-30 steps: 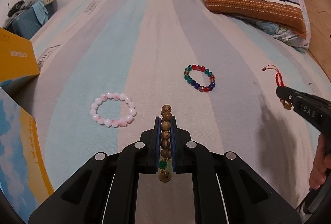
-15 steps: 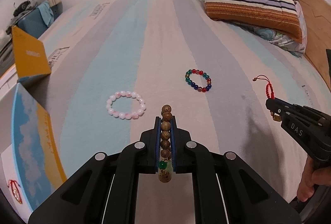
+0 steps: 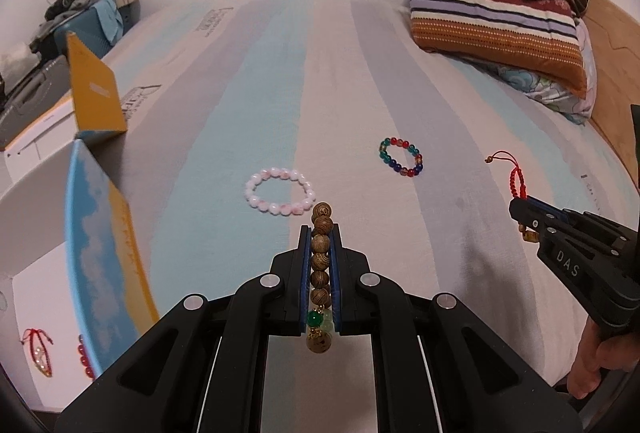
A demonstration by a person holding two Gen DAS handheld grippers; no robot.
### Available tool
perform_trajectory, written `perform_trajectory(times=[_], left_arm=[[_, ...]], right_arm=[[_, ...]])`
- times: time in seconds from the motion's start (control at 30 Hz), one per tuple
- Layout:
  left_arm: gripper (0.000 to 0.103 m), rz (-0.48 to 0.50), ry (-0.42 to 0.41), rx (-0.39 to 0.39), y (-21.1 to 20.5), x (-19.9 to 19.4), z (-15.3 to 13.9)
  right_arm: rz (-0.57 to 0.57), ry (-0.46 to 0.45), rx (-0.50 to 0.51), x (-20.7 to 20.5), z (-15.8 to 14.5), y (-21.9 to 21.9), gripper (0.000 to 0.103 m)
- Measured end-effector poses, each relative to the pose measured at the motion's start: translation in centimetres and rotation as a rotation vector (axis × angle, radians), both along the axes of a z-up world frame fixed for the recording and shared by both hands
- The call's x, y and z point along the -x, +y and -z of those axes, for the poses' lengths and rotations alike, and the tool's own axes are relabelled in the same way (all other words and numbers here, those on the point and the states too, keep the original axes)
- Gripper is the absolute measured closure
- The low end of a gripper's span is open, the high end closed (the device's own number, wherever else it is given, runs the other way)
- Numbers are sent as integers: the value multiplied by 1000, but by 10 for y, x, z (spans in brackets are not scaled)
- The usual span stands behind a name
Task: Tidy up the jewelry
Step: 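Carry the red cord and wooden bead bracelets over the white box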
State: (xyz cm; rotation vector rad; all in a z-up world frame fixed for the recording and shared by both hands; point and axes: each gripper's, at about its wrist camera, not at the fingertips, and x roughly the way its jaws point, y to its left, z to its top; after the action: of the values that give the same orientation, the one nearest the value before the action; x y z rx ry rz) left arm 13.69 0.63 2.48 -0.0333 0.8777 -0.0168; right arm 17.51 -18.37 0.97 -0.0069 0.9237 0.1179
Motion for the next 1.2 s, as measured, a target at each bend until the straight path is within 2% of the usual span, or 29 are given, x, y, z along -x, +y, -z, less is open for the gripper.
perform_trajectory(times=[0.53,0.93,1.2], left_arm=[[96,-58,-47,1,49,50,-36],[96,-187,-85,3,129,103,-67],[96,-284,-70,-1,200,142,-60]], right_arm=[[-59,-38,-1,39,-30,55,93],[-139,-54,-4,70,-46,125,93],[-220,-76,-4,95,-57,195,93]])
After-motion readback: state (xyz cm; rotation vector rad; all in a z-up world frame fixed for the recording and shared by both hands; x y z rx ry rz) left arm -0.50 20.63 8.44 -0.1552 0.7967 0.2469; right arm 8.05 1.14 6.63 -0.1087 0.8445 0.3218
